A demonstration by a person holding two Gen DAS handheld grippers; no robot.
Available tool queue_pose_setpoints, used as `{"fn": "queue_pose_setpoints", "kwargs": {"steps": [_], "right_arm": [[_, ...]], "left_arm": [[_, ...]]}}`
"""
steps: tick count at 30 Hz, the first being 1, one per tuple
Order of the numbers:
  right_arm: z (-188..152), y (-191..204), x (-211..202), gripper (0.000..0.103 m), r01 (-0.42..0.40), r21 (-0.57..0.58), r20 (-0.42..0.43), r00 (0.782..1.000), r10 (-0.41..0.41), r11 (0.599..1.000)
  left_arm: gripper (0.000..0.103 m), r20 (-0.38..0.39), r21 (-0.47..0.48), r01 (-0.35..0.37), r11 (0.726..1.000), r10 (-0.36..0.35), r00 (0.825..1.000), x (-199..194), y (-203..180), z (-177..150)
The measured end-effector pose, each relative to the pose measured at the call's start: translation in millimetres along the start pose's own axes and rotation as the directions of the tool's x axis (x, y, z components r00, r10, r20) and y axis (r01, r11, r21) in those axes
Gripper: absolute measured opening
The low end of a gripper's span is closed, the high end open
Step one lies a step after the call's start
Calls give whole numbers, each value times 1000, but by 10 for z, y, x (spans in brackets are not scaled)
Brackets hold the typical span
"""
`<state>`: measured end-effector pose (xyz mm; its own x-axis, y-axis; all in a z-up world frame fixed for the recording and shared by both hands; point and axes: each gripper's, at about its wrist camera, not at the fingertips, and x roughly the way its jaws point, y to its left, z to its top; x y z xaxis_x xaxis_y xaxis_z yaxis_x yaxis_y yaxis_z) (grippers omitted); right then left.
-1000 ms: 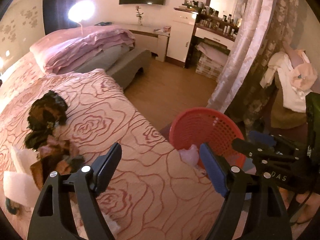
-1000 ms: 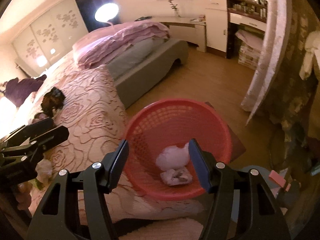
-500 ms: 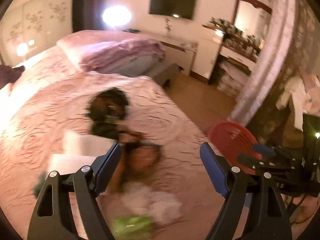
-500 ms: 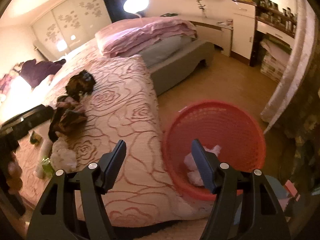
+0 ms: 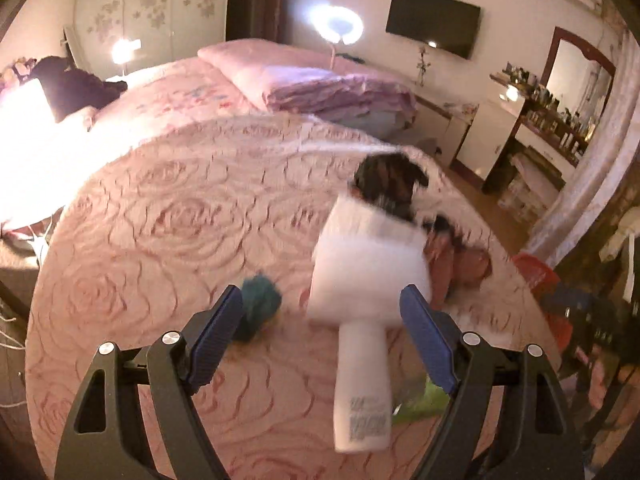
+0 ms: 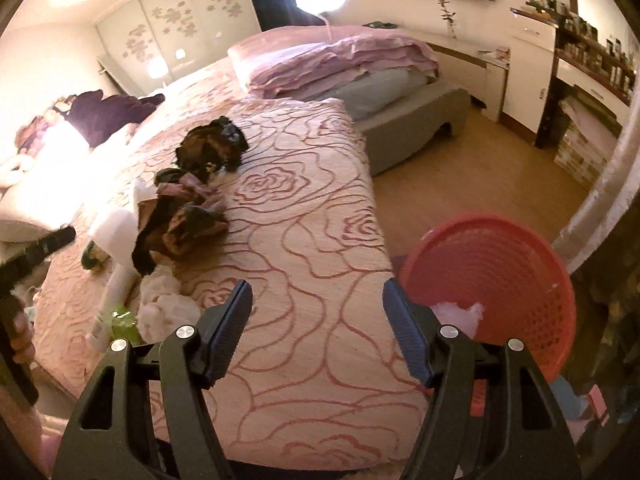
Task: Collect trash
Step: 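Grasp the small white bottle with the left gripper while the right grasps white mesh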
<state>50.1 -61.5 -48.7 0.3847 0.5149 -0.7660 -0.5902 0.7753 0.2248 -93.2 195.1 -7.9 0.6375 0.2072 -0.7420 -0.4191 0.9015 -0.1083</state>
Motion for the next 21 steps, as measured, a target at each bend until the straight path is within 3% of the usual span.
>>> {"fn": "queue_pose_setpoints", "kwargs": {"steps": [6, 12, 21], "right_arm": [[13, 86, 42, 66, -11, -19, -14, 1000, 10, 1000], [6, 139, 41, 66, -19, -30, -15, 1000, 19, 999], [-8, 359, 125, 65, -82, -83, -57, 995, 77, 993]], "left_arm": [[77, -75, -4, 44, 999, -44, 996, 168, -83, -298], [75, -113, 12, 61, 998, -59, 992, 301, -184, -388], [41, -128, 21, 76, 997, -73, 989, 388, -212, -453]]}}
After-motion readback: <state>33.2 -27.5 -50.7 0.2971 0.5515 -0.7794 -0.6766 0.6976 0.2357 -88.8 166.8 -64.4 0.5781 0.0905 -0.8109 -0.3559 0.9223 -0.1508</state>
